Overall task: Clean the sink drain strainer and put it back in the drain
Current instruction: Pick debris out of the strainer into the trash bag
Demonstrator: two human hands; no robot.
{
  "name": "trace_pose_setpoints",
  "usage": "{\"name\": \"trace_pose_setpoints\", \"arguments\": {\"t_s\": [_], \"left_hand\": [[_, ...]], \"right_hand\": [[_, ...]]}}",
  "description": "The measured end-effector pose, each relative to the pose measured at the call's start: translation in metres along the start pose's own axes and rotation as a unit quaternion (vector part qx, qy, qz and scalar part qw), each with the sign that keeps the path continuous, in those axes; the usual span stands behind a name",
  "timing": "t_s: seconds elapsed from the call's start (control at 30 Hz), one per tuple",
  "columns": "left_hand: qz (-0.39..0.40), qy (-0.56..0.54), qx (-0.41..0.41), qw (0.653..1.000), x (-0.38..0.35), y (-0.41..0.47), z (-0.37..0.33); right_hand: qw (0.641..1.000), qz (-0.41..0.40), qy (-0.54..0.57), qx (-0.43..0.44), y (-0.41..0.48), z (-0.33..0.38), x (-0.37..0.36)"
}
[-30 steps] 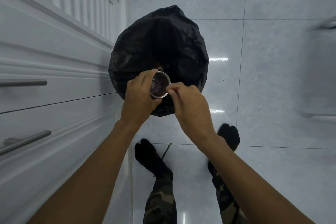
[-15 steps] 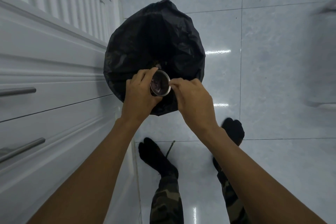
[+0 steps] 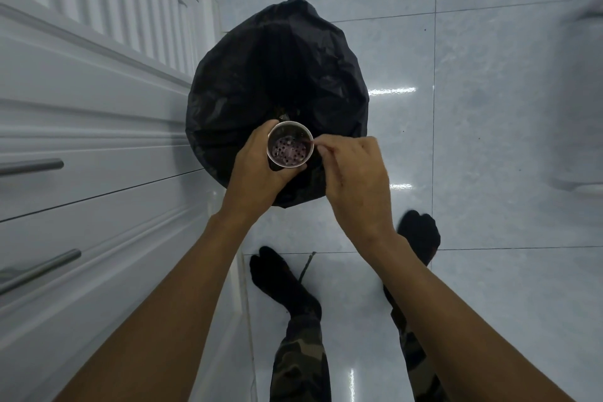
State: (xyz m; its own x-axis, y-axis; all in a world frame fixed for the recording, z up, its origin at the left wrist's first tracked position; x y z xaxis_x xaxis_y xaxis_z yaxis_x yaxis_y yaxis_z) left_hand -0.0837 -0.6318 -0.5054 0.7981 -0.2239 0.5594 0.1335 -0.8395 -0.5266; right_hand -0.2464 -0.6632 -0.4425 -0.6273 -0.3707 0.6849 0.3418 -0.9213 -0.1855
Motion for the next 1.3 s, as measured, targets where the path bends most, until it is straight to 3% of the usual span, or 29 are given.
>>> {"name": "trace_pose_setpoints", "arguments": {"t_s": [0.17,0.27,0.8,1.13,1.3], "left_hand": [[-0.025,0.005,0.004,1.000,0.000,-0.007,0.000],[-0.021,0.005,0.002,1.000,-0.003,-0.011,0.000],[-0.015,0.016,-0.014,1.000,-0.006,-0.016,0.000],[-0.020,0.019,-0.024,0.999,-0.008,-0.014,0.001],[-0.019,0.028,-0.027,0.999,-0.009,-0.014,0.001]], "right_hand": [[0.998,0.024,-0.019,0.052,-0.005,0.014,-0.013],[1.000,-0.011,-0.007,0.025,-0.005,0.008,-0.005],[0.999,0.041,0.012,-0.003,-0.004,0.003,-0.015],[1.000,0.010,0.007,-0.010,-0.003,0.002,-0.005],[0.998,0.060,0.027,0.003,-0.003,0.004,-0.017]]}}
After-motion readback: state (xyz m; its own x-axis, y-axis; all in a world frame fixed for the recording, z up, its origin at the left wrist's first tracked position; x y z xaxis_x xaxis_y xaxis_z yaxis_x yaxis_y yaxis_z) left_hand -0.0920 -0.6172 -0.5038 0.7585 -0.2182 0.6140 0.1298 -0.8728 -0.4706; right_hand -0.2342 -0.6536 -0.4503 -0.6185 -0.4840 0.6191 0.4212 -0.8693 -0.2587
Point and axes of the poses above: each hand's wrist, its own y-axis towards the middle knuckle, its own x-axis out of the back of the hand, z = x × y, the point moved 10 cm from there along y, towards the middle knuckle, and after that the axes turned 8 degrees about z, right-handed, at the moved point
